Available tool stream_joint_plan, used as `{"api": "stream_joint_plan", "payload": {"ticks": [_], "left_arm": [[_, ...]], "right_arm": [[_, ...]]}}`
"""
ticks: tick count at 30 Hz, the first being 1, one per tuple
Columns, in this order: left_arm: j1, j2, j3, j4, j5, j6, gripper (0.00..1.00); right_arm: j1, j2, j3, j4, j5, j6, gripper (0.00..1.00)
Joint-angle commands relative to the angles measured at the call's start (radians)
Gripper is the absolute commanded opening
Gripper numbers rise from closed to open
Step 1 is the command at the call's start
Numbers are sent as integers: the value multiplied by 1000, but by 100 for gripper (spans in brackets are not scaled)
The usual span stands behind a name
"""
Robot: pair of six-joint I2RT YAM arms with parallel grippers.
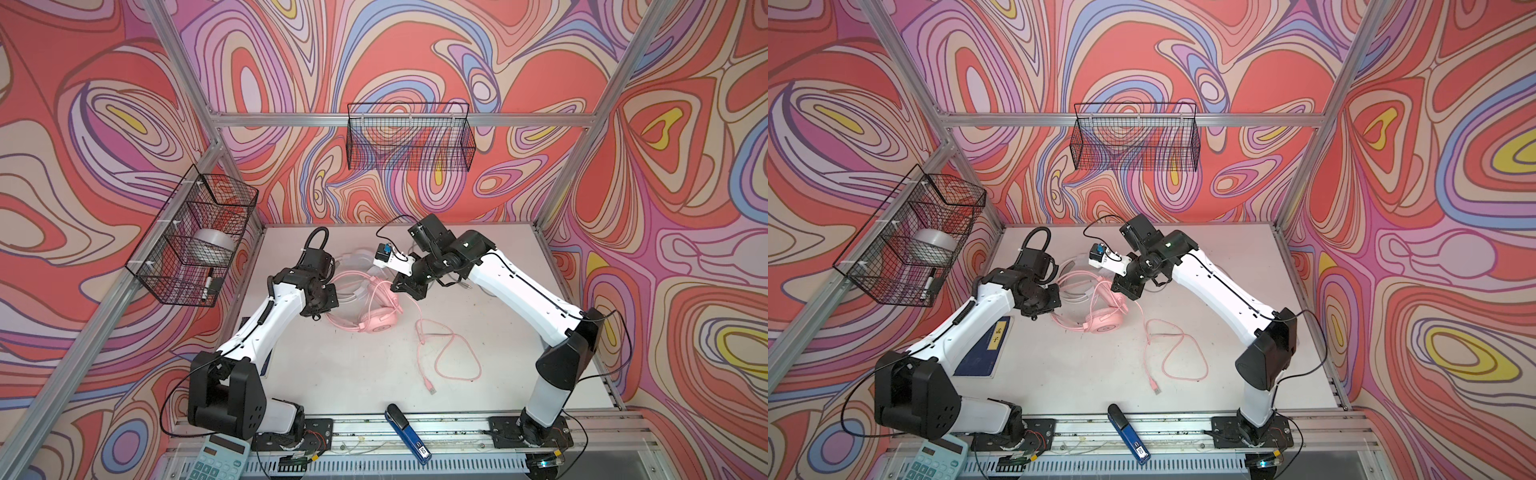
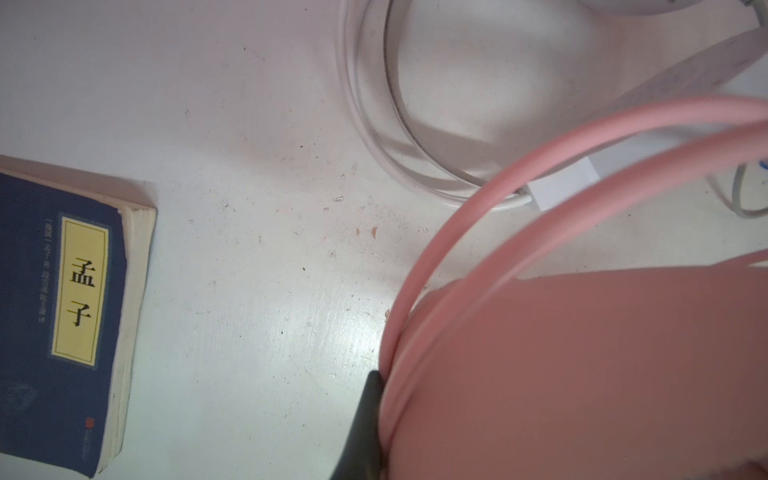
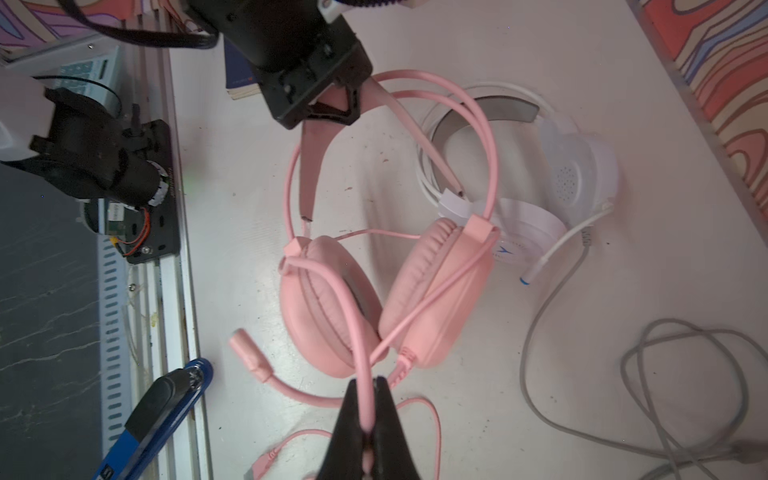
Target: Wrap the headphones
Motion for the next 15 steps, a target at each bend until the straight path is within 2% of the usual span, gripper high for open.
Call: {"api": "stream_joint_plan", "payload": {"ticks": [1,9,15], "left_arm": [[-7,-33,43,-11,53,64,0],[-9,-36,56,-55,46,146,0],[-10,-48,40,-38,109,153,0]], "right_arm": [[-31,64,66,-21,62,-39,0],[-95,248,262,-44,40,-34,0],[-160,347,338,-27,17,23,0]]}}
